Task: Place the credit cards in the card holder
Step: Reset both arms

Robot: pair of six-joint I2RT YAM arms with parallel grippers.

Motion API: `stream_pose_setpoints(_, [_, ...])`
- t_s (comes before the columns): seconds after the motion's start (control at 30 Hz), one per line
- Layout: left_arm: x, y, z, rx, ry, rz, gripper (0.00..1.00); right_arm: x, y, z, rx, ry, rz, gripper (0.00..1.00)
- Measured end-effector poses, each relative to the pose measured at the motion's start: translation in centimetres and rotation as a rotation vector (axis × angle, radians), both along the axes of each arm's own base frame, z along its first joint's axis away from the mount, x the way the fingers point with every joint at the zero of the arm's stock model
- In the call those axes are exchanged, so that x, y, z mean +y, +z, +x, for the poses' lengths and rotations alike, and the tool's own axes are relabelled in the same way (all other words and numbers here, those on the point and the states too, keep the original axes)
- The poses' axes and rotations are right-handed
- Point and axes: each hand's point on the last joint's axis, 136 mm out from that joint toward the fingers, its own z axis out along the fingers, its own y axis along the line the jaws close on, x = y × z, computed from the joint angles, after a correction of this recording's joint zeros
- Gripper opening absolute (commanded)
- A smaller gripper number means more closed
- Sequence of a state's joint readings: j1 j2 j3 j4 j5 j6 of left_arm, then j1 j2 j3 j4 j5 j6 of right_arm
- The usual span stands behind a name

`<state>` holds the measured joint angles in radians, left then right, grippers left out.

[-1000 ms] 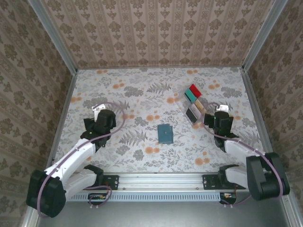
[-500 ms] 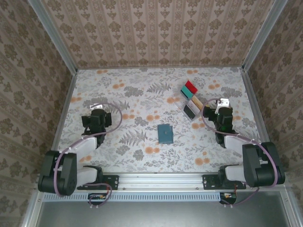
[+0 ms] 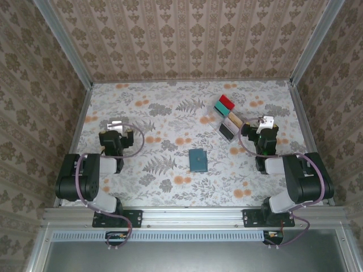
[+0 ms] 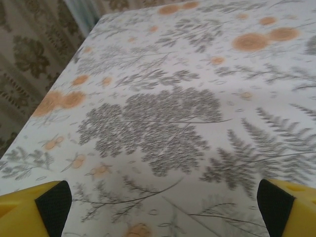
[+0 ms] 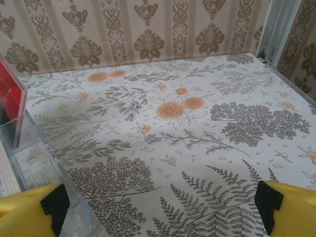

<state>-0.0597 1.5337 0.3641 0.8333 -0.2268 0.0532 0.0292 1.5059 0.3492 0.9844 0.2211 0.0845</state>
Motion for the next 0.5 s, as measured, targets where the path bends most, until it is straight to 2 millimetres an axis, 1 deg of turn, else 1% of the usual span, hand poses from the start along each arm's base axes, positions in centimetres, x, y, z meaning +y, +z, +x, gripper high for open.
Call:
stream_pose_setpoints(0.1, [0.56,0.25,0.19,-0.016,0.018,-0.008,1.00,-0.01,0.00,0.12,0.006,-0.010,-0.005,1.00])
stream_pose_setpoints(0.2, [0.50,0.57,0.34,-0.031,0.017,-0.012,1.00,-0.08,0.02,0.14,0.009,-0.020,-0.009,1.00])
stream_pose_setpoints(0.5, [0.03,0.57,0.37,-0.031,0.004,-0.014,1.00,-0.01,0.06,0.16,0.010,-0.028,-0.017,1.00])
